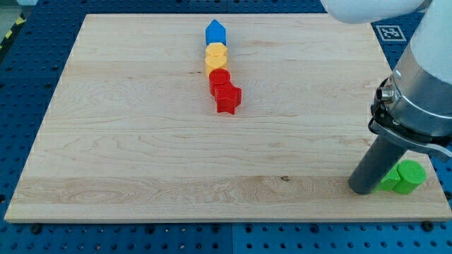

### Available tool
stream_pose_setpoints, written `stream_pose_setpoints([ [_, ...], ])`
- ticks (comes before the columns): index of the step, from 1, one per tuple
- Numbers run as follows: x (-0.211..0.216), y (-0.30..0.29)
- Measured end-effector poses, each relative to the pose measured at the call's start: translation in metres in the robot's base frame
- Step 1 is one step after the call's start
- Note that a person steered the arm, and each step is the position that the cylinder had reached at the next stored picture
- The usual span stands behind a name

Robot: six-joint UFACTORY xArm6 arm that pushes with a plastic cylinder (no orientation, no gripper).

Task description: Move your arm towards the center

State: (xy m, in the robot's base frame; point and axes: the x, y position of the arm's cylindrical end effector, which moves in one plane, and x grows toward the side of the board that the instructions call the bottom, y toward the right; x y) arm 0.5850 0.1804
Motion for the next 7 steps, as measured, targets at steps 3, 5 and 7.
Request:
stream_pose_setpoints([
  [3,0.0,-0.071],
  [5,0.0,-0.071],
  [7,0.0,-0.071],
])
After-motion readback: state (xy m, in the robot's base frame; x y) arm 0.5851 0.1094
